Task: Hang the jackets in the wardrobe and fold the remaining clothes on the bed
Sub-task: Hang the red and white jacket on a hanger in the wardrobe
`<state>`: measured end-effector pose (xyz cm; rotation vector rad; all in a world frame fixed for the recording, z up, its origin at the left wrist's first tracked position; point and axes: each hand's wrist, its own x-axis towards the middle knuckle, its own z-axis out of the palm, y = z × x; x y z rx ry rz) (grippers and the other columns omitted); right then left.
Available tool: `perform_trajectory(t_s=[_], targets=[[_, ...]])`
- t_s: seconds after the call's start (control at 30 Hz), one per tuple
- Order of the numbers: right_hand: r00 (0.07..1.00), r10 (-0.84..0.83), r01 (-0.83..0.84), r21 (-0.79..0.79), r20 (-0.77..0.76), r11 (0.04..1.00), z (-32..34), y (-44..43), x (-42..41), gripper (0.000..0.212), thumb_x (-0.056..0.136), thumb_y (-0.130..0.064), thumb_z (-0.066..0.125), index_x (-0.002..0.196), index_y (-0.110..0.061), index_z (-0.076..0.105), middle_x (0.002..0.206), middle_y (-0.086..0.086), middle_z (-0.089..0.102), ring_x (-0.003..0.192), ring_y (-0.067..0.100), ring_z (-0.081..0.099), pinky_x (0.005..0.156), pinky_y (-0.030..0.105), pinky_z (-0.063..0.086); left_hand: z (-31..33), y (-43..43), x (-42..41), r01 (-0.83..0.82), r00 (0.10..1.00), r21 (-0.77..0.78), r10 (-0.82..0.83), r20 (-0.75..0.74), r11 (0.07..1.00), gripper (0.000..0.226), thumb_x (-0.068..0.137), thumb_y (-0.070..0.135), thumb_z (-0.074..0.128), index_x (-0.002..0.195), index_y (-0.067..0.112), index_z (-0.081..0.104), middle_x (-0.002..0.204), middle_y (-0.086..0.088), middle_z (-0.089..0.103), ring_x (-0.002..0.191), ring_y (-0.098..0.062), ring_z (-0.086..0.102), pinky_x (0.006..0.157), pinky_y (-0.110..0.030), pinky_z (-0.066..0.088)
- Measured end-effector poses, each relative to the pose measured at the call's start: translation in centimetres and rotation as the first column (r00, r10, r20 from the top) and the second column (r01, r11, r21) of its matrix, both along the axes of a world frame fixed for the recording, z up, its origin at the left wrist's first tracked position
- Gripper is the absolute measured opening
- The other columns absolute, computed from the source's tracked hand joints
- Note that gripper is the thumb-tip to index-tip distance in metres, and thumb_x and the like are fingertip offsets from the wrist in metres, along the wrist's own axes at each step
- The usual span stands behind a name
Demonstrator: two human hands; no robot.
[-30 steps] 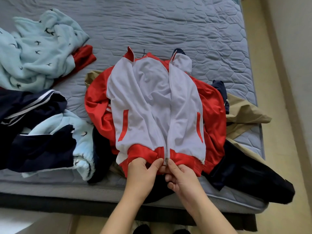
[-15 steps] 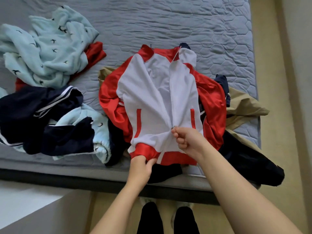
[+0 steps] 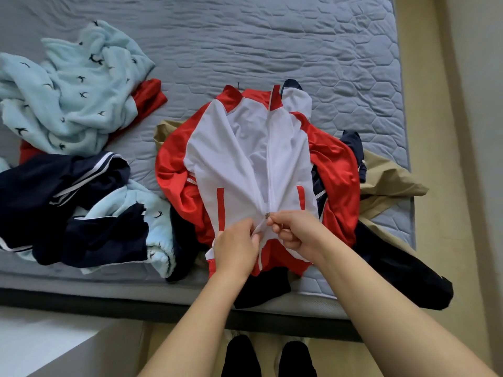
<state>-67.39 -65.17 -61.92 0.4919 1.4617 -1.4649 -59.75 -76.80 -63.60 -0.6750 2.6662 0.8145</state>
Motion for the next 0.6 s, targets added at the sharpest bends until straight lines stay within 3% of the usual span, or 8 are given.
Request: perform_trajectory(t_s=[0.07, 0.23, 0.37, 0.47, 0.6], targets=[[0.999, -0.027, 0.027, 0.005, 0.024, 1.0, -0.3, 0.0, -0.3, 0.024, 0.094, -0.009, 0.047, 0.073, -0.007, 0.058, 0.051, -0.005, 0.048, 0.033, 0.002, 0.027, 0.031, 0.014, 0.016, -1.2, -0.5, 0.9, -0.002, 1.0, -0.046, 0.003, 0.028, 0.999, 0.023, 0.091, 0.033, 0.056, 0.073, 0.021, 0.05, 0.071, 0.004, 0.056, 0.076, -0.024, 0.057, 0.071, -0.032, 0.035], [1.0, 0.009, -0.009, -0.012, 0.028, 1.0, -1.1, -0.6, 0.3, 0.022, 0.093, -0.009, 0.048, 0.075, -0.008, 0.059, 0.053, -0.004, 0.05, 0.034, 0.002, 0.029, 0.031, 0.014, 0.018, -3.1, -2.7, 3.9, 0.01, 0.982, -0.083, 0.006, 0.191, 0.997, 0.016, 0.088, 0.036, 0.059, 0.079, 0.023, 0.055, 0.083, 0.005, 0.056, 0.09, -0.021, 0.059, 0.076, -0.031, 0.042], [1.0, 0.008, -0.006, -0.059, 0.024, 0.998, -1.5, -1.1, 0.9, 0.023, 0.093, -0.007, 0.046, 0.074, -0.007, 0.059, 0.052, -0.004, 0.049, 0.033, 0.003, 0.028, 0.03, 0.014, 0.016, -3.0, -1.8, 1.9, 0.008, 1.0, 0.061, -0.008, -0.014, 0.998, 0.017, 0.085, 0.04, 0.062, 0.088, 0.023, 0.06, 0.085, 0.011, 0.06, 0.081, -0.01, 0.056, 0.07, -0.028, 0.042], [1.0, -0.016, 0.018, -0.055, 0.022, 0.998, -1.5, -1.1, 0.4, 0.023, 0.093, -0.008, 0.046, 0.074, -0.008, 0.059, 0.052, -0.004, 0.049, 0.034, 0.002, 0.028, 0.031, 0.014, 0.017, -3.1, -1.1, 0.7, -0.001, 0.997, 0.029, 0.003, -0.08, 1.0, 0.02, 0.089, 0.039, 0.059, 0.082, 0.021, 0.059, 0.076, 0.009, 0.059, 0.074, -0.014, 0.055, 0.067, -0.028, 0.035], [0.995, -0.085, 0.086, -0.033, 0.051, 0.996, -1.7, -0.6, -0.5, 0.022, 0.093, -0.008, 0.047, 0.075, -0.007, 0.059, 0.052, -0.004, 0.049, 0.034, 0.002, 0.028, 0.03, 0.014, 0.018, -4.7, -2.7, 3.1, 0.018, 0.995, -0.066, -0.011, 0.102, 0.998, 0.018, 0.09, 0.037, 0.056, 0.084, 0.02, 0.056, 0.084, 0.004, 0.063, 0.082, -0.021, 0.059, 0.071, -0.03, 0.039]])
